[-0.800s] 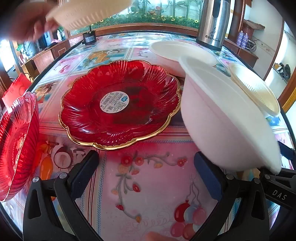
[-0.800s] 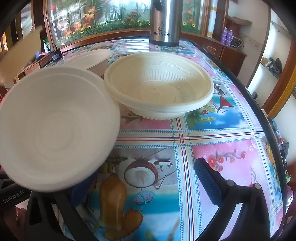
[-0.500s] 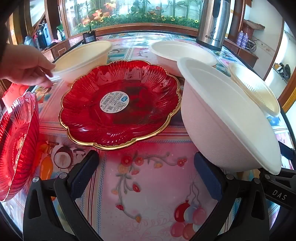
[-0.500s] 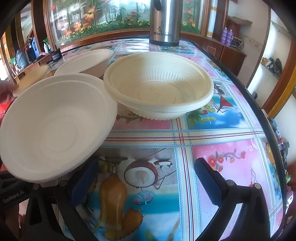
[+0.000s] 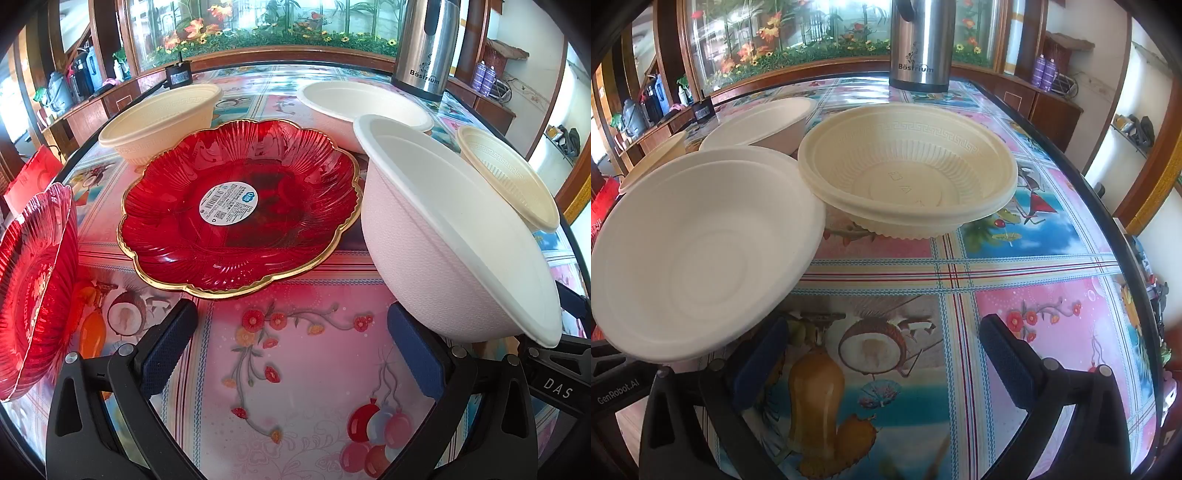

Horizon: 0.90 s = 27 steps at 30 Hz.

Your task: Organize plates and bowls

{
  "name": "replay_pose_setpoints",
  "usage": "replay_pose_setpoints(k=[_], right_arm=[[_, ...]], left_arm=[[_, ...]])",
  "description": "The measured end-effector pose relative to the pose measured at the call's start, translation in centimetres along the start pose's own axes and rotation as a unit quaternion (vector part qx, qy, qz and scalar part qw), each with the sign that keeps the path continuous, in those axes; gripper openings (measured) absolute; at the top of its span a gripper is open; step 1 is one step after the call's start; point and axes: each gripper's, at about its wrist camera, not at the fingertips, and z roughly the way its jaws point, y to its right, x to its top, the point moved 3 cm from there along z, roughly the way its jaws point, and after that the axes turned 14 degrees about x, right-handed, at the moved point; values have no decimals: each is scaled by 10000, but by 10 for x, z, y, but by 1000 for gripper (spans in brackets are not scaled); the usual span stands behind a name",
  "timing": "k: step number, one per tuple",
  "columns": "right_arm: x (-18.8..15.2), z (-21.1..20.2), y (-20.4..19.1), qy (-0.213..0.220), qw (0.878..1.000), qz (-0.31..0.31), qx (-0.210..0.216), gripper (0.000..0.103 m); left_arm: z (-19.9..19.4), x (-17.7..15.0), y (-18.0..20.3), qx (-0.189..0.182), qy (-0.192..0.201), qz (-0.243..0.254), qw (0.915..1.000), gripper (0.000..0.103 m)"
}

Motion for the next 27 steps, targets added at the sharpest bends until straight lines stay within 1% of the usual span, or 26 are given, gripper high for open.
replay_pose_setpoints(k=[9, 10, 12, 13, 14, 15, 16, 17, 19, 23, 27], right_arm=[[1, 1, 0, 19, 10000, 10, -12, 103], [1, 2, 0, 29, 10000, -4, -9, 103], [2, 2, 1, -71, 9999, -64, 64, 103], [0, 0, -1, -159, 9998, -61, 127, 103], [-2, -3, -2, -211, 9996, -53, 177, 103], [-2, -6, -1, -239, 9995, -38, 186, 103], [-5, -15, 1, -225, 9996, -28, 171, 103], [-7, -22, 2, -215, 9996, -9, 192, 103], [-10, -40, 2, -185, 9992, 68, 360, 103], [-9, -81, -3, 128, 9987, 5, 484, 103], [3, -108, -13, 526, 9968, -169, 570, 103]], left_arm=[[-1, 1, 0, 10, -6, -26, 10000, 103], [-1, 1, -1, 5, -30, -18, 10000, 103], [1, 4, -1, -25, -209, 164, 9996, 103], [-1, 4, 0, 30, -272, 279, 9992, 103], [-4, 4, -2, 264, -189, 308, 9990, 103], [-12, 4, -4, 386, -78, 296, 9988, 103], [-15, 3, -7, 342, -71, 270, 9990, 103], [-22, 3, -11, 198, -126, 203, 9995, 103], [-38, 5, -16, 6, -221, 136, 9997, 103], [-63, 7, -19, -48, -291, 229, 9993, 102], [-80, 7, -25, -44, -416, 172, 9990, 102]])
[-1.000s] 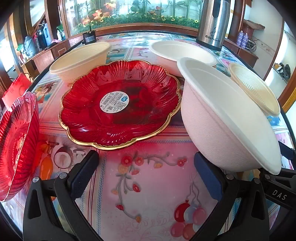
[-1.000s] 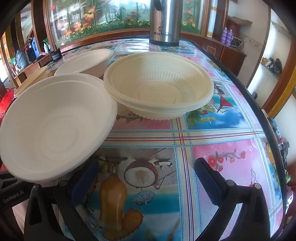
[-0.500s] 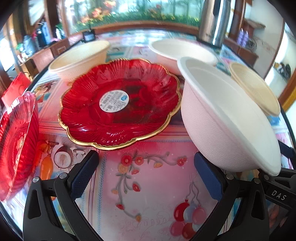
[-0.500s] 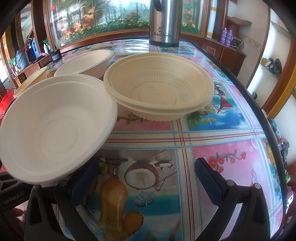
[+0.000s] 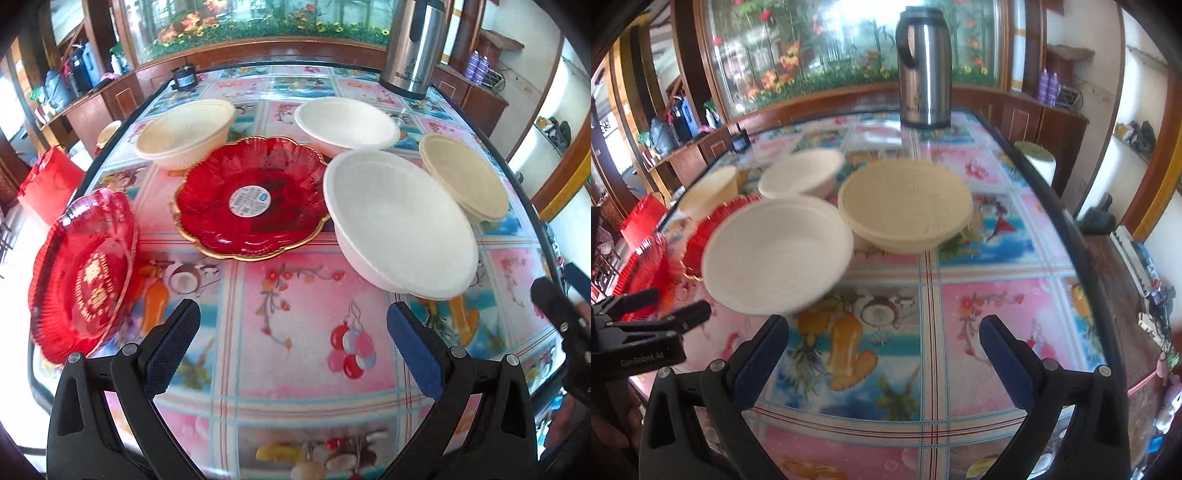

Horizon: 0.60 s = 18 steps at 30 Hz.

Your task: Organize plates and bowls

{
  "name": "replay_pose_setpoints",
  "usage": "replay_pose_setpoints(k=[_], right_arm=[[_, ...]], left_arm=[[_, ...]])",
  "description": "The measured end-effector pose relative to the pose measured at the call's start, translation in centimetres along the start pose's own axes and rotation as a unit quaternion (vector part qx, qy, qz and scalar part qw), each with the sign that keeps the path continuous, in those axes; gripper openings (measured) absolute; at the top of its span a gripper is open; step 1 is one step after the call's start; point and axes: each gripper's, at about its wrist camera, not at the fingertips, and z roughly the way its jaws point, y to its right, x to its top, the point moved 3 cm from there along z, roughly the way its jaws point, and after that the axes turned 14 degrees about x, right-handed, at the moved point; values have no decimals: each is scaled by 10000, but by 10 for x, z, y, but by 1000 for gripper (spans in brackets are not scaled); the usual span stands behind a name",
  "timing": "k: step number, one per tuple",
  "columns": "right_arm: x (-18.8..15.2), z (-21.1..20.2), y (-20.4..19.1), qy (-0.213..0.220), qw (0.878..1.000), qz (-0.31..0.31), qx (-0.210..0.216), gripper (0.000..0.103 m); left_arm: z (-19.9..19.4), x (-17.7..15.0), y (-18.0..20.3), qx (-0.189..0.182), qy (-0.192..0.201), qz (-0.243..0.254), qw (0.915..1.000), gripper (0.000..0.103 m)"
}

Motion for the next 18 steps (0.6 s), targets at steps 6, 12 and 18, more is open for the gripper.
replay_pose_setpoints(k=[6, 12, 18], right_arm=[[23, -7, -13, 118, 9994, -325, 66, 103], [34, -10, -23, 94, 9991, -323, 256, 103], [43, -6, -25, 46, 9977, -496, 463, 103]], left_arm=[[-17, 6, -8, 134, 114, -111, 9998, 102], [-24, 7, -10, 261, 11, -112, 9996, 102], [-30, 8, -14, 412, -59, -274, 9988, 102]])
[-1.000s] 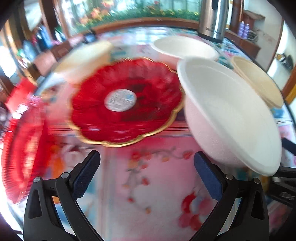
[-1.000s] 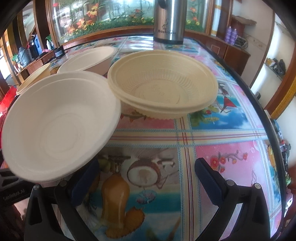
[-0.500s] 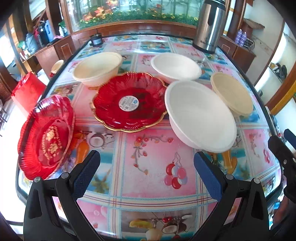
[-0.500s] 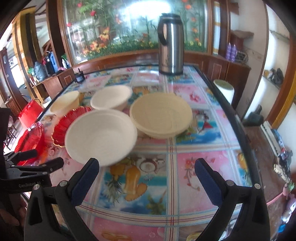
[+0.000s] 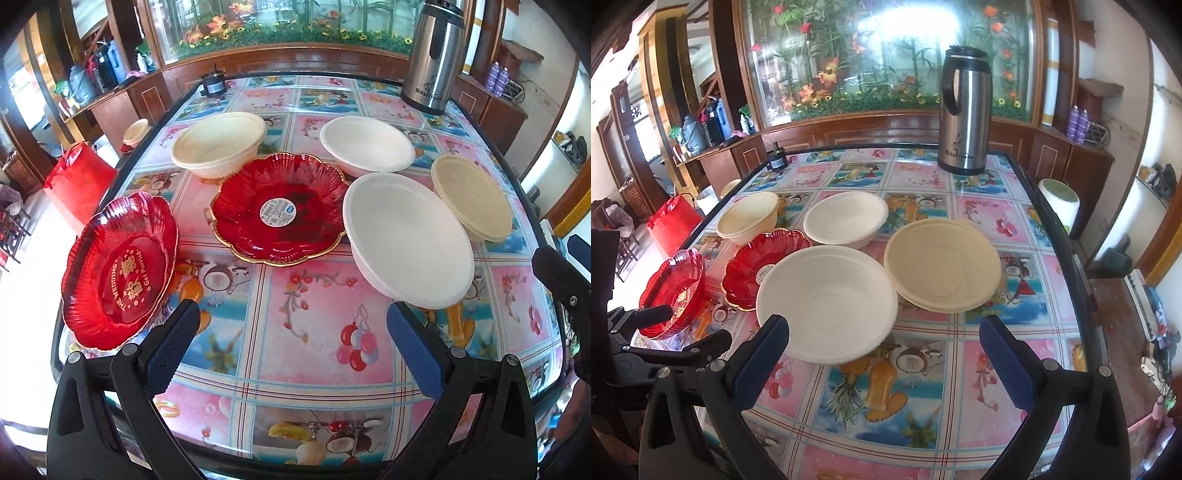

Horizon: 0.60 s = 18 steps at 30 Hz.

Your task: Organize plates and bowls

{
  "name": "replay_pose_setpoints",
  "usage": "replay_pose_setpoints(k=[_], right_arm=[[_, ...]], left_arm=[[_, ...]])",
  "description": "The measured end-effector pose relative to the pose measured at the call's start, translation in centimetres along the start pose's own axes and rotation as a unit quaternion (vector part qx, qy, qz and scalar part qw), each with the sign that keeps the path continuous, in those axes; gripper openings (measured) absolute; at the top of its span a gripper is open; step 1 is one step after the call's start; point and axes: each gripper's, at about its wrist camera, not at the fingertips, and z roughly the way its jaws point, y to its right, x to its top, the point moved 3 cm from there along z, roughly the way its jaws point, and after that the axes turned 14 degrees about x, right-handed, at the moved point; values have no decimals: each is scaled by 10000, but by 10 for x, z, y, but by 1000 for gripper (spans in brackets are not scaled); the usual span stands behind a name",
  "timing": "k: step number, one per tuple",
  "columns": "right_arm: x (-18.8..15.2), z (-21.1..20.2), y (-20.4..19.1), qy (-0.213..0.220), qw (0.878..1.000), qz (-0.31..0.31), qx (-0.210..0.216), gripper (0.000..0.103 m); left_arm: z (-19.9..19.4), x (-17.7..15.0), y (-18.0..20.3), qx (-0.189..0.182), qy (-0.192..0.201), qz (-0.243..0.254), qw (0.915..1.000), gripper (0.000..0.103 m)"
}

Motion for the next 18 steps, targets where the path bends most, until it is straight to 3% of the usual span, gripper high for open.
replay_pose_setpoints(k=[18], right_arm=[[20, 15, -14, -262, 9958, -705, 518, 102]], left_arm=[[3, 2, -2, 129, -156, -237, 9995, 103]])
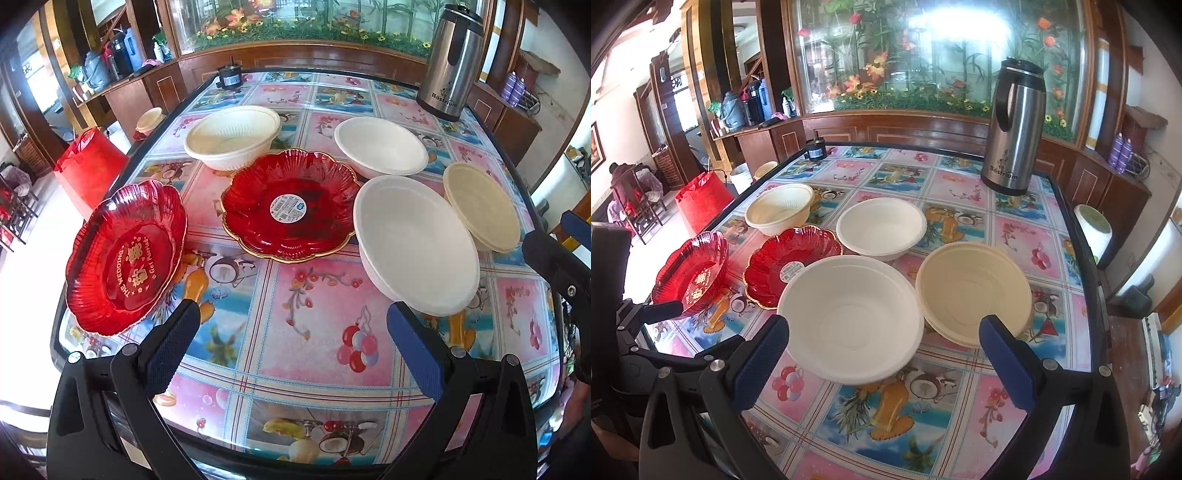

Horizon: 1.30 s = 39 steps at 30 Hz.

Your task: Organize plates and bowls

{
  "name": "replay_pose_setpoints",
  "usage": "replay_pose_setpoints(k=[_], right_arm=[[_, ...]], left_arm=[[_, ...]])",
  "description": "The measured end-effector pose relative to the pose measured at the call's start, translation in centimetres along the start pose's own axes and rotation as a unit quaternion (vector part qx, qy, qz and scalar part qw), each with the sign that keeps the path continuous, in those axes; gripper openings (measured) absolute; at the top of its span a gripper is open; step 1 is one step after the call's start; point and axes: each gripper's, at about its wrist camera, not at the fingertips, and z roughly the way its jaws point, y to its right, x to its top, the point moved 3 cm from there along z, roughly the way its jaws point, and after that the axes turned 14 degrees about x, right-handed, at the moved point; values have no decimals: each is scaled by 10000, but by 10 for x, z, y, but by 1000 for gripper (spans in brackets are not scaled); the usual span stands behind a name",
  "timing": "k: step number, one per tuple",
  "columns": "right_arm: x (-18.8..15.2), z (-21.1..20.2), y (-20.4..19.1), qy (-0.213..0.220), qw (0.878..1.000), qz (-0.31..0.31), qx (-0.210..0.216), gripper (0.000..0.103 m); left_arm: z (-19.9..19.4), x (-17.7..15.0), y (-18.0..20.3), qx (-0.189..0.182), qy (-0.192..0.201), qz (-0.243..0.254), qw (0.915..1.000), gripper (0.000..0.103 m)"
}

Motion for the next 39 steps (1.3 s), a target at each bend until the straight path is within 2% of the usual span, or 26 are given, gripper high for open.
replay_pose_setpoints(k=[7, 11, 24, 28, 33, 39], right_arm=[[14, 9, -15, -30, 9998, -145, -93, 102], [22, 20, -21, -143, 9997, -210, -6, 101], [55, 79, -20, -699, 9970, -29, 339, 74], [64, 98, -27, -844, 9952, -72, 487, 73], [66, 136, -33, -1293, 9882, -41, 822, 70], [62, 173, -23, -1770, 9791, 316, 949, 68]], left_arm=[[16, 10, -10, -204, -93, -41, 9997, 103], [27, 16, -13, -259, -155, 3, 9995, 103], [63, 39, -28, -346, -379, -173, 9985, 101], [71, 43, -26, -317, -400, -165, 9986, 101], [84, 46, -26, -276, -493, -195, 9982, 101], [96, 49, -25, -247, -594, -210, 9977, 101]])
